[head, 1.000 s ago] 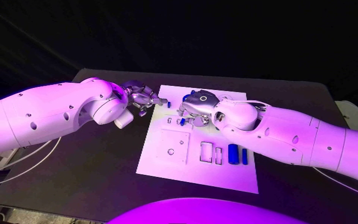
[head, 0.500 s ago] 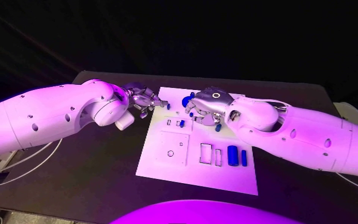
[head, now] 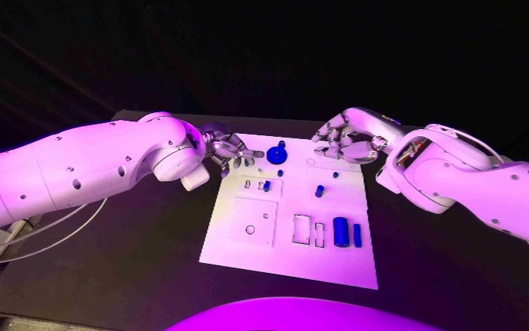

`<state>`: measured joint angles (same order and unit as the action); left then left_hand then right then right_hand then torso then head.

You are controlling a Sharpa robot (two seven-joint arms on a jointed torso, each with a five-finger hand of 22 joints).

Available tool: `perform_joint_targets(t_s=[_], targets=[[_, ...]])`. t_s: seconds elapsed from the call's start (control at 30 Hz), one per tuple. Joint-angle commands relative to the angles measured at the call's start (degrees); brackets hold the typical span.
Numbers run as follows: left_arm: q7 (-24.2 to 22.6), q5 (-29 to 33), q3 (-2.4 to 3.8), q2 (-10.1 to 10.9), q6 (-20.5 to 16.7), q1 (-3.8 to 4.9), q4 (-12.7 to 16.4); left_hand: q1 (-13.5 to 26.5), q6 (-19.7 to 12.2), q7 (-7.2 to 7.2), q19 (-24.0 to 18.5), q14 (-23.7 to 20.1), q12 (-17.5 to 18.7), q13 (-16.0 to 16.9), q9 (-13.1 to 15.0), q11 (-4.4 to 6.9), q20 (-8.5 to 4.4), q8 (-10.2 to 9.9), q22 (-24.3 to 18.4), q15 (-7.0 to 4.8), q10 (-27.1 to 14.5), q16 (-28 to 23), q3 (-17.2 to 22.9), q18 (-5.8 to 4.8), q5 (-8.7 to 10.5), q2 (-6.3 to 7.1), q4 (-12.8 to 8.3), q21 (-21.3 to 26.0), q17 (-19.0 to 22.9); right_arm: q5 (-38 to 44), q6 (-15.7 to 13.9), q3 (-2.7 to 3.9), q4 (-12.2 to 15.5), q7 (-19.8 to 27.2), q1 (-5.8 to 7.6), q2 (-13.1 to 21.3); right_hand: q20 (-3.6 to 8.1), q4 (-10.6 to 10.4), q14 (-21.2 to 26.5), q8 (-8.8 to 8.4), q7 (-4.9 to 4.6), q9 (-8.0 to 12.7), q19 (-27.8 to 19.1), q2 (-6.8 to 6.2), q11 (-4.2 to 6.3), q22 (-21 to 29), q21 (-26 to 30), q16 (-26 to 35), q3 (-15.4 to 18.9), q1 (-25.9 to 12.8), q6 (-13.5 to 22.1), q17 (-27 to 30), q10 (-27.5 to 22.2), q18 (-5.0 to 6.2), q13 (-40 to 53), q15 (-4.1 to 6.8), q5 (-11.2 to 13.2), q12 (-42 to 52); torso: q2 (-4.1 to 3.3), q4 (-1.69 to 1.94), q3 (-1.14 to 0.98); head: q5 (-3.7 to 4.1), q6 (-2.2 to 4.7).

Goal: Assemble the parts on the task board

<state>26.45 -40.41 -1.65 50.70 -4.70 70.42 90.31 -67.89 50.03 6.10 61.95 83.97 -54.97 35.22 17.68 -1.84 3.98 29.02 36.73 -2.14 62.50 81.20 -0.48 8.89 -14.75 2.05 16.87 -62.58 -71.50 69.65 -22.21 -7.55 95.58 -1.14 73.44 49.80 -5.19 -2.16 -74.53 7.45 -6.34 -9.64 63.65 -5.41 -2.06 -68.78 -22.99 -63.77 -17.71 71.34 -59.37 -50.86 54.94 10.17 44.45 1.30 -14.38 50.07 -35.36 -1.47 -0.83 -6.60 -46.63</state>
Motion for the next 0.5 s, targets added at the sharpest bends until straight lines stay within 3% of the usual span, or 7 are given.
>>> perform_joint_targets(t_s=[0.03,0.2,0.5], targets=[[6.3,-7.0,0.08,-1.9,8.8,1.26,-1.5,0.5,0.8,-0.08,-0.2,0.1,0.2,-0.2,0.0,0.08,-0.01,0.3,-0.3,0.30,-0.2,-0.2,-0.5,0.98,-0.10,-0.16,-0.1,0.3,0.3,-18.2,-2.8,-0.08,0.8,5.3,0.26,1.8,-0.64,-0.4,6.2,-0.09,-0.24,-0.1,-2.2,0.69,-0.41,2.4,3.7,11.1,-0.2,0.8,1.1,11.6,-2.2,0.17,-3.4,-0.59,-0.4,-4.2,0.63,-0.26,-0.09,-0.37,-0.23],[8.8,-10.0,0.08,-5.4,12.5,2.54,-4.2,0.6,2.1,-0.67,0.8,0.6,-0.8,1.0,0.4,0.58,-0.19,1.6,0.9,-0.07,0.7,0.3,-1.2,0.76,-0.11,-0.85,-0.1,-0.2,-0.8,-24.4,-3.5,-0.16,1.2,8.3,0.41,3.7,-1.91,-1.1,8.0,1.00,-0.80,-0.5,-3.3,0.90,-1.32,7.6,9.2,20.1,0.0,2.0,2.0,15.8,-1.1,0.29,-11.8,-1.60,-0.4,-11.7,1.01,-0.59,-0.30,-0.74,-0.42],[11.5,-15.2,0.08,-10.6,16.9,3.44,-8.5,1.7,2.9,-1.36,3.6,1.9,-3.5,4.4,1.3,1.20,-0.69,3.1,5.0,-0.65,3.1,2.0,-2.6,0.02,-0.10,-1.54,-0.1,-2.5,-4.0,-26.3,-4.6,-0.19,1.4,9.9,0.45,5.0,-2.34,-1.8,6.8,1.69,-1.15,-0.7,-2.8,0.57,-1.79,11.1,12.2,25.3,0.7,2.4,2.3,16.2,0.9,0.30,-17.8,-2.06,-0.7,-16.0,1.23,-0.87,-0.46,-0.86,-0.93]])
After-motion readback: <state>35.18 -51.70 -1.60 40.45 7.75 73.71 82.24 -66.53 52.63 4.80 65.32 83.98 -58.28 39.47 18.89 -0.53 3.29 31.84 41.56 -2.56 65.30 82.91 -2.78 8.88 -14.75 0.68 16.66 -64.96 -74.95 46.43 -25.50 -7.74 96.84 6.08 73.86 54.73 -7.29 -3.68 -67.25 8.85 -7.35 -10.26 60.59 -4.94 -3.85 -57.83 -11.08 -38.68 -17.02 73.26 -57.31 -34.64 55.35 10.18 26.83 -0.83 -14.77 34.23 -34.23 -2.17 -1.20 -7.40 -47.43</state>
